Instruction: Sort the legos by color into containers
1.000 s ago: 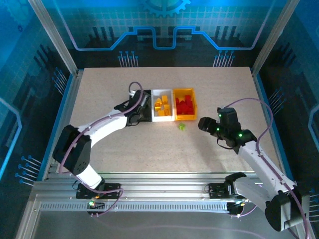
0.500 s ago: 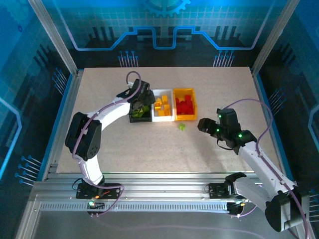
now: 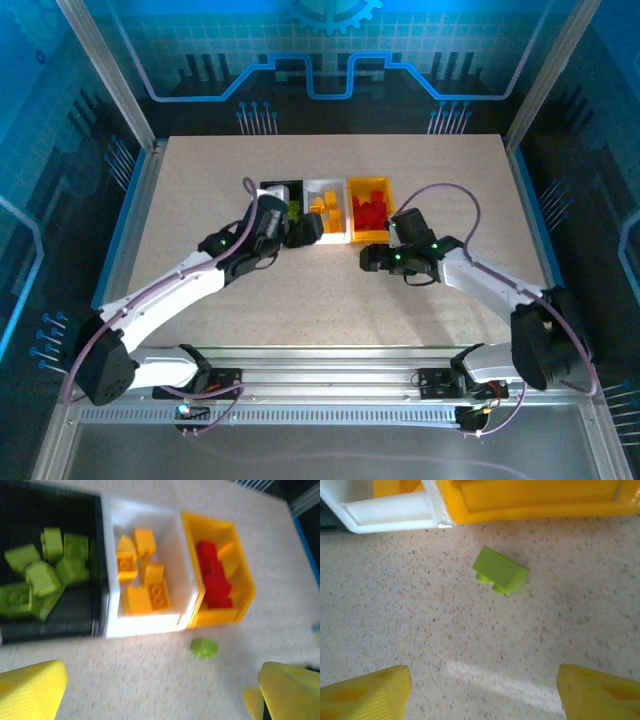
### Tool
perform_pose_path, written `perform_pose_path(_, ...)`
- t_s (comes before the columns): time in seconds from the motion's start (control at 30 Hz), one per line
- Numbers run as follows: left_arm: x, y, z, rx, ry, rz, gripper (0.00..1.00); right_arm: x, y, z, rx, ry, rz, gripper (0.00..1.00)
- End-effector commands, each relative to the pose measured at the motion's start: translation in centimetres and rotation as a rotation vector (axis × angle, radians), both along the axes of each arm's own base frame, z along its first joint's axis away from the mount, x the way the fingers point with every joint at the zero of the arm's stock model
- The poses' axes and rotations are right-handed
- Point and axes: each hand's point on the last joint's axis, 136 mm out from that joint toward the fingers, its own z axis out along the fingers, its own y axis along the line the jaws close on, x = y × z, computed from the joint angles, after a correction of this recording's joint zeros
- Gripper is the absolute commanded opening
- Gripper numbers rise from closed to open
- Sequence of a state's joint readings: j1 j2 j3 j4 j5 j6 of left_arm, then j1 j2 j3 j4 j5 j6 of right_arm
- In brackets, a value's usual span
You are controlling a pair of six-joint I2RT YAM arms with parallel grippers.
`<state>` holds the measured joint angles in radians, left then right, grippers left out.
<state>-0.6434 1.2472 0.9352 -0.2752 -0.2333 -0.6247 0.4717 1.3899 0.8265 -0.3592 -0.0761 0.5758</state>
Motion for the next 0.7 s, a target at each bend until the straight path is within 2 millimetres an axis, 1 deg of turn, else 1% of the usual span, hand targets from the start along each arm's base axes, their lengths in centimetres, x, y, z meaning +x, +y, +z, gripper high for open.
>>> perform_pose_path(0.0, -3.0, 1.1, -3.4, 0.003, 0.078, 0.013, 0.99, 2.4, 0.1, -0.4, -0.054, -0.044, -0.05, 0.78)
perform_pose_path(0.03, -3.8, 1.5, -4.3, -0.002, 0.095, 0.022, 0.99, 3.3, 0.4, -0.2, -0.055, -0.052, -0.07, 0.78)
perform_pose_path(0.07, -4.5, 1.9, -5.1, -0.01, 0.112, 0.031, 0.99, 3.8, 0.5, -0.5, -0.063, -0.05, -0.09, 0.77)
perform_pose_path(0.13, -5.7, 2.9, -6.7, -0.012, 0.141, 0.053, 0.99, 4.5, 0.7, -1.3, -0.089, -0.043, -0.119, 0.77)
perform_pose_path(0.27, -7.5, 4.5, -9.0, -0.013, 0.182, 0.093, 0.99, 5.5, 1.9, -2.6, -0.106, -0.022, -0.127, 0.77)
perform_pose_path(0.37, -8.5, 5.4, -9.9, -0.021, 0.192, 0.112, 0.99, 6.2, 2.2, -3.5, -0.125, -0.005, -0.139, 0.75)
perform_pose_path(0.53, -9.5, 6.7, -10.8, -0.007, 0.21, 0.146, 0.99, 6.4, 1.2, -4.9, -0.196, 0.033, -0.189, 0.72)
perform_pose_path(0.6, -9.6, 7.0, -10.9, -0.002, 0.21, 0.155, 0.99, 6.4, 0.9, -5.4, -0.221, 0.047, -0.198, 0.69)
perform_pose_path(0.67, -9.6, 7.2, -10.9, 0.002, 0.209, 0.162, 0.99, 6.3, 0.7, -5.7, -0.231, 0.055, -0.198, 0.65)
